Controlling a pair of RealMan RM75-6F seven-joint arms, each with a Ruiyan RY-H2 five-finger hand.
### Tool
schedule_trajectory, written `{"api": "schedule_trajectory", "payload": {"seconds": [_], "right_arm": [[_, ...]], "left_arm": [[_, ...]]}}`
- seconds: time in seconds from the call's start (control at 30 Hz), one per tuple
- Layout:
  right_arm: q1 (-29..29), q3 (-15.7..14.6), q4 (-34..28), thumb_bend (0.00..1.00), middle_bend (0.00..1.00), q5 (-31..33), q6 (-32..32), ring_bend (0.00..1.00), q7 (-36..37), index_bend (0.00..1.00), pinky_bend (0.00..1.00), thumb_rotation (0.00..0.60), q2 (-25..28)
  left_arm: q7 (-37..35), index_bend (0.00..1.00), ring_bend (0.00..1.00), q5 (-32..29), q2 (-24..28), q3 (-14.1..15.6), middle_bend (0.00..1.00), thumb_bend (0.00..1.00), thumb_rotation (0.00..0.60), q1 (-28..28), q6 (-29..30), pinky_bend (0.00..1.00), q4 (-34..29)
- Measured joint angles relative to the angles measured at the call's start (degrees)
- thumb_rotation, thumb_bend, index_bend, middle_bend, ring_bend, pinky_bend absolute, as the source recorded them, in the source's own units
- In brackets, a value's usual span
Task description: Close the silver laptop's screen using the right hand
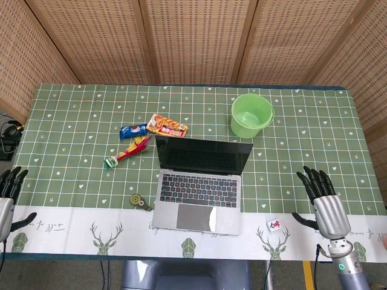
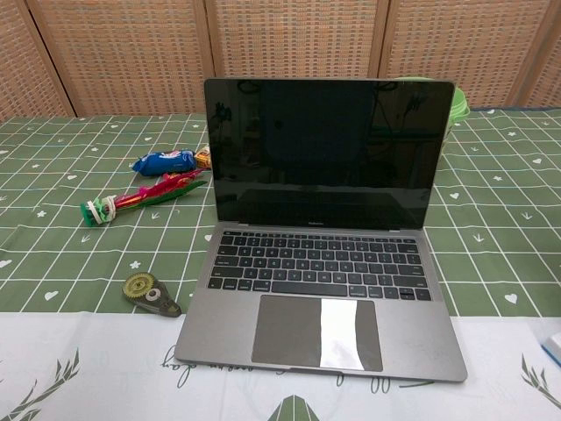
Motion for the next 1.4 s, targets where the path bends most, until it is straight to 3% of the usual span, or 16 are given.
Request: {"api": "schedule_trajectory", "payload": {"seconds": [0.8, 1.1, 1.23, 1.4], "right_arm": [[0.9, 0.5, -1.9, 0.19, 0.00, 0.9, -1.5, 0.00, 3.3, 0.00, 0.00, 0.600, 0.3], [4.5, 3.4, -8.0, 0.30, 0.00, 6.6, -9.2, 0.00, 18.1, 0.00, 0.00, 0.600, 1.6], [7.1, 7.1, -10.9, 0.41, 0.00, 12.4, -14.3, 0.00, 28.7, 0.00, 0.00, 0.600, 2.2], [10.4, 12.2, -12.2, 0.46, 0.00, 20.9, -20.7, 0.00, 35.6, 0.00, 0.00, 0.600, 2.3]], "left_arm": [[0.3, 0.00, 0.00, 0.0, -0.1, -0.1, 0.00, 0.00, 0.600, -0.1, -0.1, 0.00, 0.0], [0.8, 0.00, 0.00, -0.2, -0.2, -0.2, 0.00, 0.00, 0.600, -0.1, -0.1, 0.00, -0.1], [0.5, 0.00, 0.00, -0.3, -0.2, -0.2, 0.00, 0.00, 0.600, -0.2, -0.3, 0.00, 0.0], [-0.2, 0.00, 0.00, -1.0, 0.0, -0.5, 0.00, 0.00, 0.600, -0.2, -0.4, 0.00, 0.1]]}}
